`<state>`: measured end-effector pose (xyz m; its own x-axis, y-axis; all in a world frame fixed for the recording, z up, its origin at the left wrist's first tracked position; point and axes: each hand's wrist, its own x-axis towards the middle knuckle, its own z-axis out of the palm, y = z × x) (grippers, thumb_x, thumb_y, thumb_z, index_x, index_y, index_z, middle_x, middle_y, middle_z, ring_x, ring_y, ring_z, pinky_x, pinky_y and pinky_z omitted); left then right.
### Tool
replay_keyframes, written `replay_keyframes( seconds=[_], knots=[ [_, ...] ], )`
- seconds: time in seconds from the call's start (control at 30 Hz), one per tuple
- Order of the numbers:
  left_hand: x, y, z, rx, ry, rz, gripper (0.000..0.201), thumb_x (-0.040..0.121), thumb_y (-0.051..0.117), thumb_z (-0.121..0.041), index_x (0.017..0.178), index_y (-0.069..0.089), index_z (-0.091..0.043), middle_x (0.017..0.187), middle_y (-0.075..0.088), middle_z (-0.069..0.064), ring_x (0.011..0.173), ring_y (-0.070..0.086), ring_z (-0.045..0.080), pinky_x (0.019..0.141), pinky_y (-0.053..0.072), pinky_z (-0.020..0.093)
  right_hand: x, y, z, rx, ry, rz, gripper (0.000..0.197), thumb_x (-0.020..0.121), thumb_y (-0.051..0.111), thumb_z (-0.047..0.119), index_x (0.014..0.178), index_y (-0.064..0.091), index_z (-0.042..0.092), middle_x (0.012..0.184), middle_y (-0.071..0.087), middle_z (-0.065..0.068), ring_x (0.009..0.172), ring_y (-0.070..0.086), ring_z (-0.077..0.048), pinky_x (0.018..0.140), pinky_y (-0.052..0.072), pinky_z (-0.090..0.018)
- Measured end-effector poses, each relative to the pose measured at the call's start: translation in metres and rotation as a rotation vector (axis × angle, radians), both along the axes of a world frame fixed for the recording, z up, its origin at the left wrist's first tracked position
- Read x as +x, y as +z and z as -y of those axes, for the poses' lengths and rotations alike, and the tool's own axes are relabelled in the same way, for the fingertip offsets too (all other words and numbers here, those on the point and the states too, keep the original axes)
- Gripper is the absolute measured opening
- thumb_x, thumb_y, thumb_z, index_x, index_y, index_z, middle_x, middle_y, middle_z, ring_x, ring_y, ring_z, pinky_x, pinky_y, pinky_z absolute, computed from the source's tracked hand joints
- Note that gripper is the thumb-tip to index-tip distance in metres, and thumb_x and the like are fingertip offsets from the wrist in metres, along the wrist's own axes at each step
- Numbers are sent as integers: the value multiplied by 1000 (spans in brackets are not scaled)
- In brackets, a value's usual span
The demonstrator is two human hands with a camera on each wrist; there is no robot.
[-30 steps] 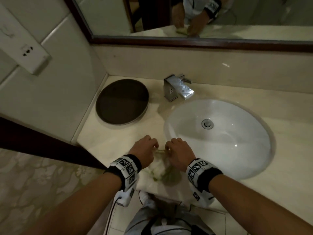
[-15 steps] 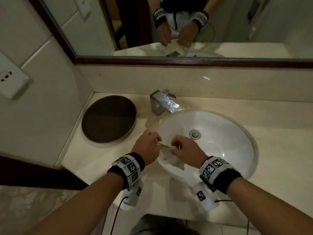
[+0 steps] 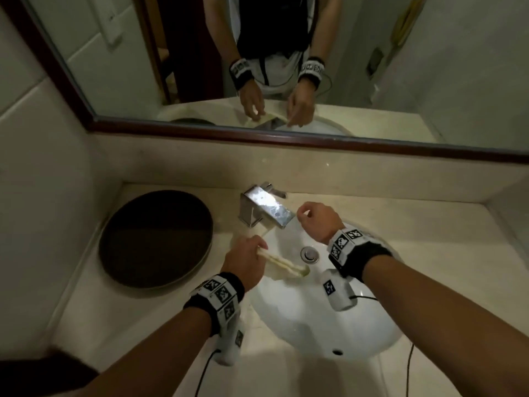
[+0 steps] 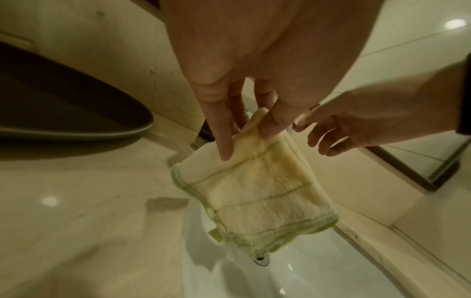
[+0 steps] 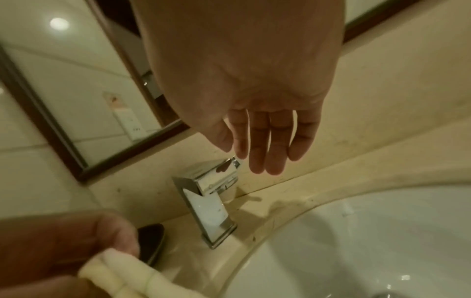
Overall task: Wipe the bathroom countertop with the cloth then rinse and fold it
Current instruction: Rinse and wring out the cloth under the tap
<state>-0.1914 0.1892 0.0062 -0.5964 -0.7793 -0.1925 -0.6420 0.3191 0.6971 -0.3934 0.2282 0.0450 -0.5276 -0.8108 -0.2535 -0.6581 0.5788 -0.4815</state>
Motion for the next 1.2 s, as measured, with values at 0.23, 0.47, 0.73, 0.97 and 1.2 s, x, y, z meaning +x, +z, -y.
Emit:
replay_keyframes(
  seconds=[0.23, 0.47, 0.73, 0.97, 1.2],
  knots=[
    [-5, 0, 12, 39, -4, -64, 19, 86, 51, -14, 97, 62, -25, 106, 53, 0, 97, 55, 18, 80, 42, 24, -3, -3, 54, 264, 6, -282, 36, 96, 41, 50, 99, 65, 23, 99, 68, -5, 98, 61, -29, 103, 27, -50],
    [-3, -6, 23, 61, -13, -41, 20, 87, 52, -14, 99, 62, -27, 111, 52, -2, 98, 56, 19, 89, 46, 33, -16, -18, 86, 267, 71, -365, 53, 95, 35, 60, 67, 56, 19, 79, 63, -5, 86, 62, -28, 102, 22, -53],
    [-30, -13, 17, 130, 81, -106, 19, 88, 53, -8, 94, 66, -22, 107, 56, -1, 92, 58, 13, 76, 49, 23, -39, -32, 98, 258, 91, -400, 53, 99, 33, 56, 85, 66, 17, 82, 64, -5, 77, 54, -24, 97, 28, -46],
    [-64, -35, 11, 394, 308, -167, 20, 88, 54, -4, 90, 60, -23, 93, 63, -3, 89, 60, 18, 77, 51, 28, -40, -71, 28, 2, -97, 370, 47, 100, 39, 45, 96, 69, 10, 84, 70, -7, 79, 64, -26, 87, 52, -41],
    [-95, -44, 11, 552, 452, -286, 33, 80, 65, -6, 99, 67, -33, 91, 72, -1, 88, 68, 21, 84, 58, 42, -29, -98, -22, 36, 93, 631, 35, 99, 49, 36, 119, 65, 12, 115, 66, -5, 108, 60, -21, 98, 44, -33]
  ],
)
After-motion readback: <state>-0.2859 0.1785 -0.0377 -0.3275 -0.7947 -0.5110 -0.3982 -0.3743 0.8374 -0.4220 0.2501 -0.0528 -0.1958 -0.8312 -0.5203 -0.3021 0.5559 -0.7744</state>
